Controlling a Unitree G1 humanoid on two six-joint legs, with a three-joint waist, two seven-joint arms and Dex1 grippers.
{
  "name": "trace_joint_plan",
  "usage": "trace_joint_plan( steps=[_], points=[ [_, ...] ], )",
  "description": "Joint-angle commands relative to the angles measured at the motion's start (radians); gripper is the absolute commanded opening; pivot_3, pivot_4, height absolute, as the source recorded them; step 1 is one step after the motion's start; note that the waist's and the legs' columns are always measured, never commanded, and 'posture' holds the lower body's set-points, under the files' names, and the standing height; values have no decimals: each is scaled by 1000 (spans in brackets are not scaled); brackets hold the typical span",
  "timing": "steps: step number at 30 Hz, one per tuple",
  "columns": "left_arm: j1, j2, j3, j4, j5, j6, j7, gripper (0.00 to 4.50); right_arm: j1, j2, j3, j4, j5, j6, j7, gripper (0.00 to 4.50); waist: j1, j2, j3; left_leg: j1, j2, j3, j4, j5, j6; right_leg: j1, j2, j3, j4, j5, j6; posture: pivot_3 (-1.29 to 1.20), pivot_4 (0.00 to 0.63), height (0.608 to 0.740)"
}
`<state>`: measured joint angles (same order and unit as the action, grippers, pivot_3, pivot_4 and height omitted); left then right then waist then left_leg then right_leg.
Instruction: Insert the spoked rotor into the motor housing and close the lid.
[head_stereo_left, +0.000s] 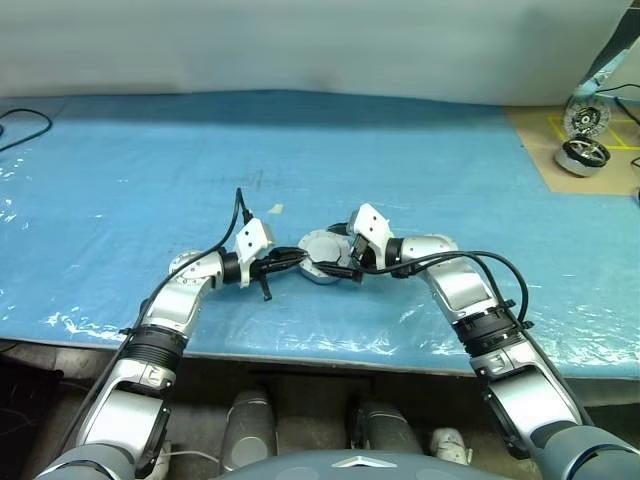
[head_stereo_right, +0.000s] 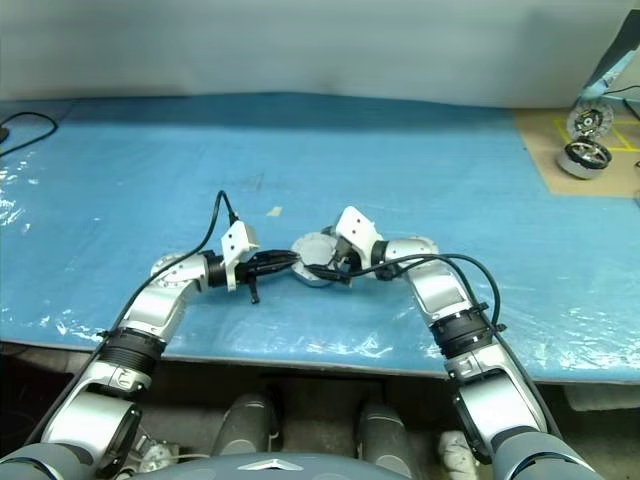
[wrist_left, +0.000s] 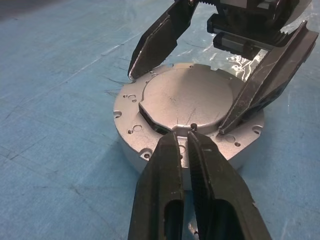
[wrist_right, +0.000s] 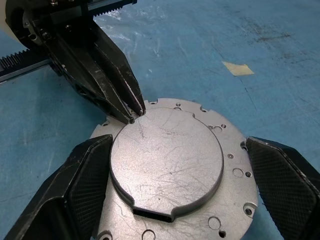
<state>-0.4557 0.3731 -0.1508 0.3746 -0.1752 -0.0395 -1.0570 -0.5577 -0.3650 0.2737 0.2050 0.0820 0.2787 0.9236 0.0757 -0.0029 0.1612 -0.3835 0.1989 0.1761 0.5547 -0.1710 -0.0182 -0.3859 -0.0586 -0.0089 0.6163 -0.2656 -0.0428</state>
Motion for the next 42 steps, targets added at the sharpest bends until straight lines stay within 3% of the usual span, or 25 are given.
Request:
trace_joint_plan(
  steps=[1,10,18,22,31,42],
  points=[
    [12,-1,-27,24,24,7,-4,368,-19,-9,-39,-62,29,-26,6,4467,0,0,0,0,0,0,0,0,0,0,0,0,0,0,0,0,150,740],
    [7,-3,-29,38,28,-3,-6,368,-15,-14,-110,-143,127,53,18,4467,2,0,0,0,0,0,0,0,0,0,0,0,0,0,0,0,150,740],
    [22,0,-28,21,26,-2,0,368,-42,-57,-366,-39,396,622,-58,4467,12,0,0,0,0,0,0,0,0,0,0,0,0,0,0,0,150,740],
    [27,3,-28,19,24,-1,0,368,-12,-78,-432,5,475,775,-57,4467,21,0,0,0,0,0,-1,0,0,0,0,0,0,0,0,0,150,740],
    [31,4,-27,13,24,-2,0,368,60,-20,-407,-20,529,832,-65,4467,21,1,0,1,0,0,-3,0,0,0,0,-1,0,0,0,0,150,740],
    [32,8,-27,8,24,0,1,368,34,94,-484,61,595,860,-153,4467,21,1,0,1,0,0,-4,0,-1,0,0,-1,-1,0,0,0,150,740]
  ],
)
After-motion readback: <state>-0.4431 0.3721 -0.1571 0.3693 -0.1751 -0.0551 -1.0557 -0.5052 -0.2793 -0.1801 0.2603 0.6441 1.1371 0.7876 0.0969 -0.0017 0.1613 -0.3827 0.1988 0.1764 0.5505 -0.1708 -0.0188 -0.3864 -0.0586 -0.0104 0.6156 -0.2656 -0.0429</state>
